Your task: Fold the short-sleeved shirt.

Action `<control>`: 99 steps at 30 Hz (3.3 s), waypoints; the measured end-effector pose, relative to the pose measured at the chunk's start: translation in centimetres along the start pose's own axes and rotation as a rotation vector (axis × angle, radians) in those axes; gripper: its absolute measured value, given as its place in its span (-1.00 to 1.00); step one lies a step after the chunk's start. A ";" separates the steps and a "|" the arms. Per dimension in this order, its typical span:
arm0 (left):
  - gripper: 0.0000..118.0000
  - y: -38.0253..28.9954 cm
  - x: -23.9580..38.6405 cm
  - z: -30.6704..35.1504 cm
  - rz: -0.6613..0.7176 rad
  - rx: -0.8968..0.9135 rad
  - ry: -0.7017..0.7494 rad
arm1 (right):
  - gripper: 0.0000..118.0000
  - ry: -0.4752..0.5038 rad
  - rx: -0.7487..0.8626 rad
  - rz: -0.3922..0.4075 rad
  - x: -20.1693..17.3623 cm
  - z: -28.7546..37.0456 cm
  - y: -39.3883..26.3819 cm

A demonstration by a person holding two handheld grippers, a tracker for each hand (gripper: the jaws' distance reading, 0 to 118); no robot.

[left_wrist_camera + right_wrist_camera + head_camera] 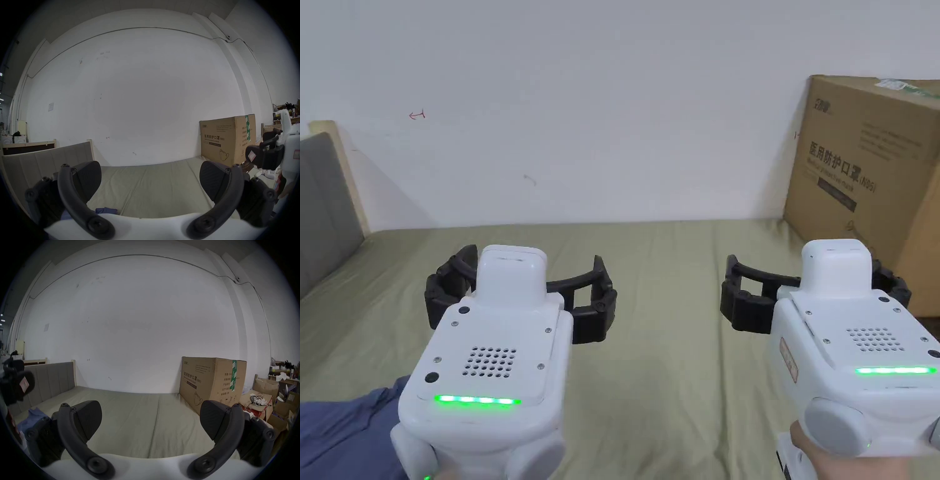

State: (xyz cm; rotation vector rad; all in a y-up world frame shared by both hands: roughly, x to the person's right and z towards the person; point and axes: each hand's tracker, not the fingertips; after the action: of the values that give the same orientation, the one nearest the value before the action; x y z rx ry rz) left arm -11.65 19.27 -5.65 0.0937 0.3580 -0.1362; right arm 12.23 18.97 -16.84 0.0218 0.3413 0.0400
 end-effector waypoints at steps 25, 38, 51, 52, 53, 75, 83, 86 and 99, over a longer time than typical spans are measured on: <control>0.99 -0.2 -0.2 -0.4 0.021 -0.045 0.000 | 0.97 -0.038 0.020 -0.010 0.4 0.8 -0.1; -1.00 -0.4 -0.5 -0.1 0.052 -0.058 -0.037 | -1.00 -0.071 -0.077 -0.105 2.1 0.0 0.2; -1.00 -1.7 -10.9 2.5 0.116 -0.198 0.126 | -1.00 0.169 -0.155 -0.061 -6.8 -2.4 -1.4; -1.00 -1.8 -12.8 3.5 0.115 -0.196 0.175 | -1.00 0.222 -0.158 -0.062 -8.7 -2.6 -1.5; -1.00 -1.8 -14.7 4.6 0.106 -0.203 0.233 | -1.00 0.275 -0.162 -0.066 -10.6 -2.6 -1.6; -0.99 -20.2 -34.9 -1.6 0.454 -1.126 0.203 | -1.00 0.561 -0.404 0.056 -17.3 -4.0 -7.0; 0.80 -31.0 -35.5 -5.4 0.550 -1.310 0.230 | -1.00 0.502 -0.470 0.041 -14.8 -5.4 -9.5; 1.00 -32.5 -33.6 -5.9 0.420 -1.283 0.223 | -1.00 0.491 -0.497 0.061 -14.7 -5.6 -10.2; 0.90 -30.0 -33.3 -2.6 0.306 -1.130 0.250 | -1.00 0.546 -0.529 0.094 -15.8 -4.7 -10.7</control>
State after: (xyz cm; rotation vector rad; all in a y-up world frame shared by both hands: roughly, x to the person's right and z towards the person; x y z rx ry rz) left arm -47.91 -6.20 1.73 -0.9561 0.6202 0.3945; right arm -3.86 7.63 -16.33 -0.5059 0.8664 0.2305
